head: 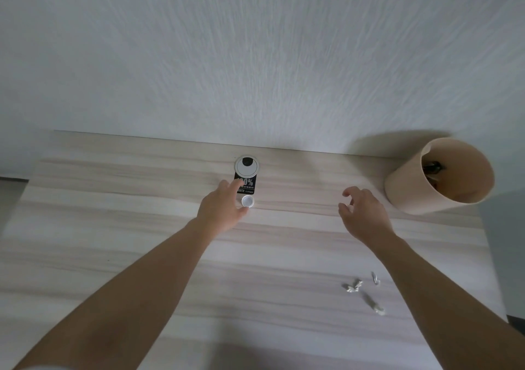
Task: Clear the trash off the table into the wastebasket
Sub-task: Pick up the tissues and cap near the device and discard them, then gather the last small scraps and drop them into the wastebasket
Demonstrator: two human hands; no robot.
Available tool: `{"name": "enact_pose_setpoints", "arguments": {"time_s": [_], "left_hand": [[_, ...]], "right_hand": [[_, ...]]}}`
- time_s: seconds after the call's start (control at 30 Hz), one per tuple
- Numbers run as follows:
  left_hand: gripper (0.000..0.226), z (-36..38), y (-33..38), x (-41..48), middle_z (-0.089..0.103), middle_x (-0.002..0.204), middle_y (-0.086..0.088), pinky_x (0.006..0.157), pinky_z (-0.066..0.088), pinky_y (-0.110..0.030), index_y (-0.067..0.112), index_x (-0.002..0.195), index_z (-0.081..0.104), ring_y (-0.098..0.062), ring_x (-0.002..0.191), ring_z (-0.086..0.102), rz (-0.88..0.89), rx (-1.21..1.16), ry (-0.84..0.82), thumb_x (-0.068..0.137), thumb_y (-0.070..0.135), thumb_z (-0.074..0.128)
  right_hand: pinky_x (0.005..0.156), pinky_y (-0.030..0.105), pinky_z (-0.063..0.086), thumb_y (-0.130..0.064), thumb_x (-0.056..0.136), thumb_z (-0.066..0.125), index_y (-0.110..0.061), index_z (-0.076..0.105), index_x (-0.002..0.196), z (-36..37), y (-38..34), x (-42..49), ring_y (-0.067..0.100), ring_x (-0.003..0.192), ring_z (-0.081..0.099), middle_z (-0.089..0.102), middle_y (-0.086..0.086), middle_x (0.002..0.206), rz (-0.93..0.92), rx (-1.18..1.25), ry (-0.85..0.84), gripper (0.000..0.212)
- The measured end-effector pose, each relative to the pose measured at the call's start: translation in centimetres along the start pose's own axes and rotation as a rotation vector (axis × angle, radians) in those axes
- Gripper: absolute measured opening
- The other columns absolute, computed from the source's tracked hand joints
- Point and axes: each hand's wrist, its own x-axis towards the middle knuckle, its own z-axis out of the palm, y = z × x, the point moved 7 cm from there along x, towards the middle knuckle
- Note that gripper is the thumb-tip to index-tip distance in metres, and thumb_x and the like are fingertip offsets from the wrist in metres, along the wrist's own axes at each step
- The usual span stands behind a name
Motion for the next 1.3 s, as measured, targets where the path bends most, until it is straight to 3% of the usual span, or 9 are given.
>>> {"name": "enact_pose_setpoints", "arguments": {"time_s": [0.23, 0.4, 0.57, 0.73, 0.8, 0.93, 1.3], "left_hand": [[0.042, 2.7, 1.2, 1.6, 0.053, 0.111, -0.002, 0.078, 0.049, -0.037, 0.028, 0.119, 0.047, -0.028, 0.092, 0.059, 0.003, -0.011, -0.085, 0.082, 0.04, 0.063], [0.019, 2.9, 1.5, 1.9, 0.057, 0.089, 0.004, 0.065, 0.047, -0.034, 0.026, 0.091, 0.047, -0.024, 0.08, 0.058, 0.054, -0.031, -0.066, 0.083, 0.038, 0.06], [0.025, 1.9, 1.9, 1.3, 0.052, 0.08, 0.006, 0.06, 0.035, -0.03, 0.02, 0.096, 0.048, -0.021, 0.072, 0.05, 0.031, -0.079, -0.035, 0.084, 0.04, 0.058], [0.024, 0.6, 2.5, -0.8, 0.052, 0.069, 0.003, 0.052, 0.032, -0.03, 0.022, 0.087, 0.042, -0.021, 0.062, 0.049, 0.059, -0.122, -0.014, 0.081, 0.034, 0.061], [0.02, 0.0, 2.9, -1.9, 0.054, 0.074, 0.001, 0.053, 0.034, -0.029, 0.02, 0.091, 0.044, -0.022, 0.063, 0.049, 0.076, -0.13, -0.003, 0.081, 0.029, 0.058], [0.017, -0.7, 4.0, -4.6, 0.062, 0.091, -0.003, 0.068, 0.047, -0.035, 0.018, 0.098, 0.054, -0.027, 0.08, 0.057, 0.159, -0.161, 0.035, 0.081, 0.02, 0.052], [0.013, -0.8, 6.4, -11.5, 0.059, 0.086, -0.002, 0.066, 0.039, -0.032, 0.018, 0.089, 0.058, -0.023, 0.079, 0.054, 0.229, -0.128, 0.098, 0.087, 0.03, 0.054]], "right_hand": [[0.08, 0.038, 0.05, -0.028, 0.091, 0.053, -0.023, 0.048, 0.126, 1.0, 1.9, 1.1, 0.027, 0.092, 0.06, 0.052, 0.009, 0.118, 0.017, 0.008, -0.041, 0.036], [0.082, 0.036, 0.048, -0.026, 0.09, 0.054, -0.022, 0.049, 0.125, 1.8, 2.2, 1.6, 0.028, 0.094, 0.059, 0.052, 0.01, 0.118, 0.005, 0.002, -0.058, 0.036], [0.083, 0.037, 0.049, -0.027, 0.09, 0.053, -0.022, 0.052, 0.121, 1.9, 2.0, 1.0, 0.028, 0.095, 0.06, 0.053, 0.009, 0.118, 0.006, -0.022, -0.098, 0.032], [0.081, 0.035, 0.048, -0.027, 0.091, 0.053, -0.021, 0.052, 0.122, 0.9, 1.5, -1.0, 0.026, 0.096, 0.059, 0.054, 0.007, 0.119, 0.014, -0.013, -0.093, 0.032], [0.078, 0.033, 0.046, -0.027, 0.091, 0.053, -0.021, 0.051, 0.123, 0.3, 1.5, -2.3, 0.024, 0.094, 0.058, 0.054, 0.007, 0.119, 0.011, -0.014, -0.081, 0.033], [0.077, 0.033, 0.048, -0.027, 0.091, 0.053, -0.021, 0.051, 0.121, -1.0, 2.2, -5.4, 0.024, 0.093, 0.059, 0.054, 0.007, 0.117, 0.026, -0.013, -0.041, 0.031], [0.082, 0.036, 0.049, -0.026, 0.087, 0.055, -0.02, 0.053, 0.12, -3.8, 4.9, -15.0, 0.029, 0.097, 0.06, 0.055, 0.008, 0.118, 0.119, -0.018, 0.061, 0.033]]}}
